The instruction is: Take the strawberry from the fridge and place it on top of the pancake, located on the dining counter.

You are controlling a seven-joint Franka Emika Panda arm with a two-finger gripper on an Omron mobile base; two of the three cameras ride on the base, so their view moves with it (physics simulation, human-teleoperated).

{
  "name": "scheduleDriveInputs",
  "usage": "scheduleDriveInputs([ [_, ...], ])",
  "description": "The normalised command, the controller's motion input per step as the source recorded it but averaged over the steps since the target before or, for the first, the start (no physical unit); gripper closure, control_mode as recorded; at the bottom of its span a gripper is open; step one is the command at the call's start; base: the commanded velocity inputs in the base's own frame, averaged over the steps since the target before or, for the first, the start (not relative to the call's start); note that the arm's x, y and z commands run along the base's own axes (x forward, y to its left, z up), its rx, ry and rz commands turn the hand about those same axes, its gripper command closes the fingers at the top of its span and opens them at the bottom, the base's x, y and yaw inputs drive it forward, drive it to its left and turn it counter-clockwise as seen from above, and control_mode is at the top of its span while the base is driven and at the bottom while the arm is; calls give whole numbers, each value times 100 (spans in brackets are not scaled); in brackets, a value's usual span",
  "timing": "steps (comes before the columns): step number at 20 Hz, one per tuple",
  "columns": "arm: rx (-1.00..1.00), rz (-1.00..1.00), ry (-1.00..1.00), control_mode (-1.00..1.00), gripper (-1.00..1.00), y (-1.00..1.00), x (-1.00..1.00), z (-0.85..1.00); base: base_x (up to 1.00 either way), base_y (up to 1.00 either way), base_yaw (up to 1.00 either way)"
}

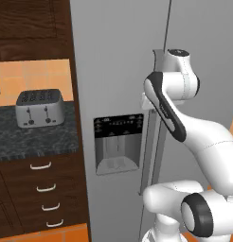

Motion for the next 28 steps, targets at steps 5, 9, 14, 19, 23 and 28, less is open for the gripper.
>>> scheduleDriveInputs([
  [5, 0, 0, 0, 100, -100, 0, 0, 0, -27, 0, 0],
  [9, 0, 0, 0, 100, -100, 0, 0, 0, -74, -4, -3],
  [14, 0, 0, 0, 100, -100, 0, 0, 0, -58, -23, -5],
  [19, 0, 0, 0, 100, -100, 0, 0, 0, 0, -27, -1],
  [23, 0, 0, 0, 100, -100, 0, 0, 0, -3, 21, -1],
  [28, 0, 0, 0, 100, -100, 0, 0, 0, -38, 11, -1],
])
